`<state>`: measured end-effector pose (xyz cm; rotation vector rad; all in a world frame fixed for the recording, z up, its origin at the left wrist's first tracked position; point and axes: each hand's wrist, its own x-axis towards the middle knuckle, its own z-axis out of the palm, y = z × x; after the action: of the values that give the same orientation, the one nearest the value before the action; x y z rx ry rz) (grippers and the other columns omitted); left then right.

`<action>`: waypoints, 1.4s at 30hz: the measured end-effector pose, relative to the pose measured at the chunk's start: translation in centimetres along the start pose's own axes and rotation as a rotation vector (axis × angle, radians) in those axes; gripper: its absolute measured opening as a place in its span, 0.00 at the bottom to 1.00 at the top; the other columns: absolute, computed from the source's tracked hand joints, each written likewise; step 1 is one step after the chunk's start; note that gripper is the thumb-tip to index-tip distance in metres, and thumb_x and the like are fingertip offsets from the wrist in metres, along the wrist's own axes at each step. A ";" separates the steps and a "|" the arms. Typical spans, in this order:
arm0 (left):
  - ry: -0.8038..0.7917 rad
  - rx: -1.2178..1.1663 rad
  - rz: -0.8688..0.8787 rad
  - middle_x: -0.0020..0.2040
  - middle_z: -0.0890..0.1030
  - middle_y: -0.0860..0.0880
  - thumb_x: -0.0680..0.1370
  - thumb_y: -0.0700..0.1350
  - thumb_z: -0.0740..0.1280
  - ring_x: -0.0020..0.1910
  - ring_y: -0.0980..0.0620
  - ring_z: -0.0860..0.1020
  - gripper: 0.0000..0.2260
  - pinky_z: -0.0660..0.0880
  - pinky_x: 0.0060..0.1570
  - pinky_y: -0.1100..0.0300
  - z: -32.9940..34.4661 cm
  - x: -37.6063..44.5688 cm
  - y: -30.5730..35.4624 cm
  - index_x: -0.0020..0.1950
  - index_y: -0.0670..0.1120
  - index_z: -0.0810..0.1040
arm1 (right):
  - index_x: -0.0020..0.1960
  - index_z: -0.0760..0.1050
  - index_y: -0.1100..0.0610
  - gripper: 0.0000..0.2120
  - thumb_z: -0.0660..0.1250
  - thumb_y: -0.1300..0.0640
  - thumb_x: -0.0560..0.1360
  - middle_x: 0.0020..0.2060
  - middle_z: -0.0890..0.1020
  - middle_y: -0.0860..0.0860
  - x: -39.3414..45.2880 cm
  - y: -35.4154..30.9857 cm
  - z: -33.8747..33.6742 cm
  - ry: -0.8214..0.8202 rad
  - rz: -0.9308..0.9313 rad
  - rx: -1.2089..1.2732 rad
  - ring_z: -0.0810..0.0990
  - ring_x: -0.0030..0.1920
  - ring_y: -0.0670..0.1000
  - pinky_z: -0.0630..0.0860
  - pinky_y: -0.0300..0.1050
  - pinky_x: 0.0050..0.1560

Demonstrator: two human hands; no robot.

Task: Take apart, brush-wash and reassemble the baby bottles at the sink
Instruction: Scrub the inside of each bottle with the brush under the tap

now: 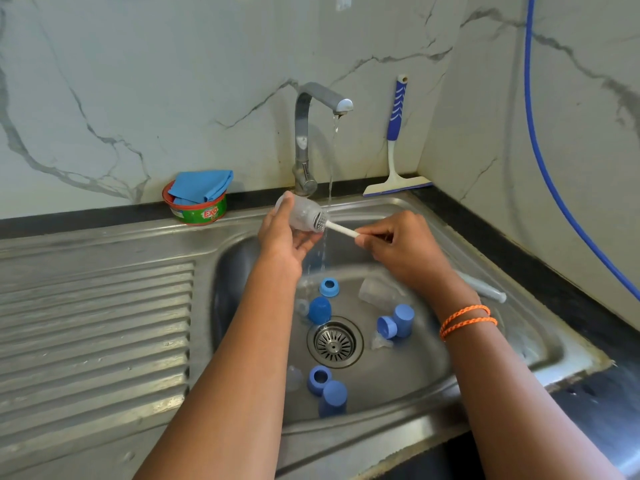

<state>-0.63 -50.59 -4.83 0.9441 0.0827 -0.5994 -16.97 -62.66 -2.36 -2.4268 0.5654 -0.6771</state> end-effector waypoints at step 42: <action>-0.042 -0.294 -0.086 0.62 0.75 0.36 0.84 0.43 0.67 0.62 0.33 0.79 0.20 0.76 0.63 0.32 0.9 -0.4 -1.7 0.74 0.42 0.66 | 0.61 0.87 0.45 0.10 0.70 0.51 0.81 0.43 0.85 0.48 -0.1 -0.2 0.6 -0.021 0.086 -0.203 0.82 0.43 0.54 0.78 0.50 0.43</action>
<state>-2.00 -51.83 -5.40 0.6453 0.1696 -0.6662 -16.66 -62.16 -2.72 -2.5752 0.7581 -0.5824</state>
